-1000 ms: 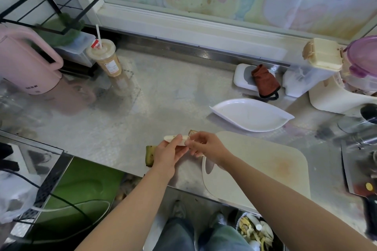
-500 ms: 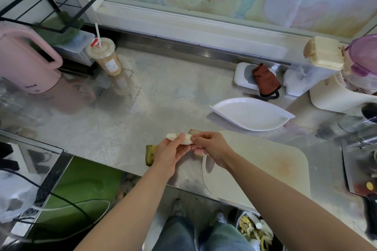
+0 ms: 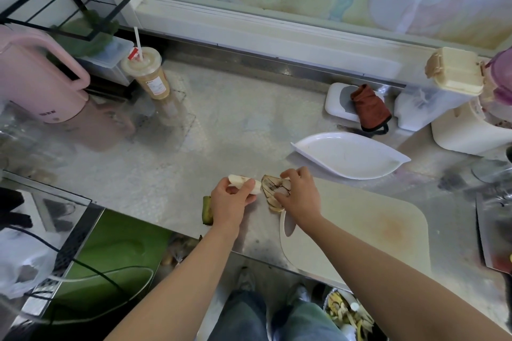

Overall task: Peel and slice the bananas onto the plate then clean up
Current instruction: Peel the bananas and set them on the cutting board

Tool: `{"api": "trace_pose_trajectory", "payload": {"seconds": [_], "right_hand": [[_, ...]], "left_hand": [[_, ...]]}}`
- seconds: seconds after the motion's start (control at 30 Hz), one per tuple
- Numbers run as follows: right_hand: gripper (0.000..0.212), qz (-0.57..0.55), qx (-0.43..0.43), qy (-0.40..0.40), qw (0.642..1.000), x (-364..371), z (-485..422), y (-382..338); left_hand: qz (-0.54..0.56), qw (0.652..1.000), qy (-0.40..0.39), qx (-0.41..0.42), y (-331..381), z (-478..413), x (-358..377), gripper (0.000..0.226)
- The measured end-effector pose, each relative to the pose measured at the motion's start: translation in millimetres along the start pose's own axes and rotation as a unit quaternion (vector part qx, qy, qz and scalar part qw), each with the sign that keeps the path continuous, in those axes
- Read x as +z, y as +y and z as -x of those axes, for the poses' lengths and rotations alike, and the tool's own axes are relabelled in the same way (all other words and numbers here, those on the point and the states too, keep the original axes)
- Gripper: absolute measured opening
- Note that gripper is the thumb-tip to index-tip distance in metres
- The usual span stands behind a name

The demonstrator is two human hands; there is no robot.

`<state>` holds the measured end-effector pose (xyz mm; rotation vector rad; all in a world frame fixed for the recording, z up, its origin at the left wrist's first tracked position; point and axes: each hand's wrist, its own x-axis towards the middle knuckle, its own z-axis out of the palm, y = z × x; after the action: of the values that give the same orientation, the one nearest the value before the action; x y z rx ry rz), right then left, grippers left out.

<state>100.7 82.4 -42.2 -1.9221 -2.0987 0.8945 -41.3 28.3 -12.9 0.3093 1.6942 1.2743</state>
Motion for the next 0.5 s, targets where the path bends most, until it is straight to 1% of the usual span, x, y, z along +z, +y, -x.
{"api": "trace_pose_trajectory", "payload": {"seconds": [0.07, 0.13, 0.2, 0.23, 0.33, 0.43, 0.5], "right_hand": [[0.045, 0.058, -0.018, 0.013, 0.998, 1.3, -4.0, -0.3], [0.038, 0.095, -0.008, -0.011, 0.995, 0.7, -8.3, -3.1], [0.022, 0.088, 0.028, -0.044, 0.995, -1.6, -10.7, -5.0], [0.018, 0.078, 0.044, -0.053, 0.995, -2.5, -10.8, -4.5], [0.016, 0.056, 0.06, -0.053, 0.995, -5.0, -10.7, -2.8], [0.015, 0.055, 0.049, -0.052, 0.996, -4.3, -14.4, -1.4], [0.015, 0.052, 0.041, -0.054, 0.996, -4.6, -16.7, 0.3]], "left_hand": [[0.0, 1.0, -0.001, 0.001, -0.7, 0.1, -0.2, 0.019], [0.003, 1.0, 0.001, -0.002, -1.1, 0.0, 0.0, 0.018], [0.012, 1.0, 0.001, -0.007, -0.6, -0.4, 0.4, 0.018], [0.017, 1.0, -0.001, -0.01, -0.5, -1.0, 0.4, 0.018], [0.02, 1.0, -0.004, -0.016, 0.8, -3.0, 0.3, 0.02], [0.008, 1.0, -0.003, -0.016, -0.2, -6.6, -1.2, 0.025], [-0.02, 1.0, -0.001, -0.007, -0.5, -7.5, -2.0, 0.028]]}}
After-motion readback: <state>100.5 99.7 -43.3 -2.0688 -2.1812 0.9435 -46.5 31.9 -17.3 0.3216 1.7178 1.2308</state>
